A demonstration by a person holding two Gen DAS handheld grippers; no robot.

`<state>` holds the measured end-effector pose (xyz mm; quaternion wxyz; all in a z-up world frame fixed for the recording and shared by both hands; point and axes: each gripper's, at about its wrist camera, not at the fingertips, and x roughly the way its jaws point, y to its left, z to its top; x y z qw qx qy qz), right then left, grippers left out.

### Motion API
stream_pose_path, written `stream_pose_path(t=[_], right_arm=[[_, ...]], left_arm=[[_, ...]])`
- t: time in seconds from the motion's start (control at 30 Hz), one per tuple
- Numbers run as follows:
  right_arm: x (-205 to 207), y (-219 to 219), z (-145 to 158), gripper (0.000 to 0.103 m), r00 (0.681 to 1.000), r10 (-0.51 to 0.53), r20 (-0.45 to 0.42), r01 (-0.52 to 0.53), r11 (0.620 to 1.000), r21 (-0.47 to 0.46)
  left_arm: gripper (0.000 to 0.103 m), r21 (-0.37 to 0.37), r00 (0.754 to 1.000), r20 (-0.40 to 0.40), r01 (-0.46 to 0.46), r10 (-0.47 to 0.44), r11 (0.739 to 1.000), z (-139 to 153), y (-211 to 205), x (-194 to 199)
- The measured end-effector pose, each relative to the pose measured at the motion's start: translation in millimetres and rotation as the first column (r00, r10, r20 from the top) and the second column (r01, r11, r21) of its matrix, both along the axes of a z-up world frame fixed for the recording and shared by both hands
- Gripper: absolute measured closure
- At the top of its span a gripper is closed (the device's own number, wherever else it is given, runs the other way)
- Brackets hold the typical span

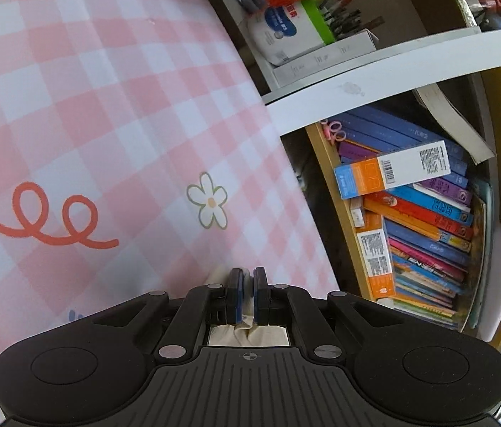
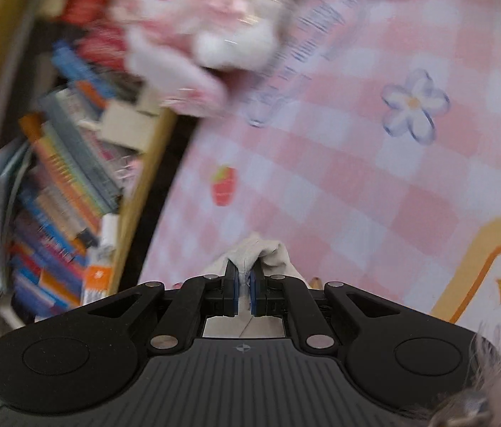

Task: Fold clothes
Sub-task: 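Lift the hem with both tools and fold it up toward the collar, then open both tools and press the folded shirt flat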

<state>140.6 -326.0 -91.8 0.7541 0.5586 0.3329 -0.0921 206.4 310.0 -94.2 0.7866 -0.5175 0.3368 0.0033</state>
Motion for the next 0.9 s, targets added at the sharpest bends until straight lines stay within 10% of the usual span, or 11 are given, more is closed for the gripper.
stream_pose_path(t=[0.37,0.77,0.9], right_arm=[[-1,6,10,0.067,0.998,0.059,0.018,-0.059,0.998,0.004],[39,10,17,0.064,0.980,0.186,-0.073,-0.187,0.982,-0.009],[62,-9,25,0.065,0.991,0.114,0.076,-0.116,0.993,0.014]], left_arm=[[0.071,0.091,0.991,-0.019,0.132,-0.131,0.987,25,-24,-9],[0.070,0.261,0.882,-0.052,0.465,-0.469,0.846,39,-130,-44],[0.071,0.284,0.860,-0.074,0.504,-0.505,0.816,37,-156,-42]])
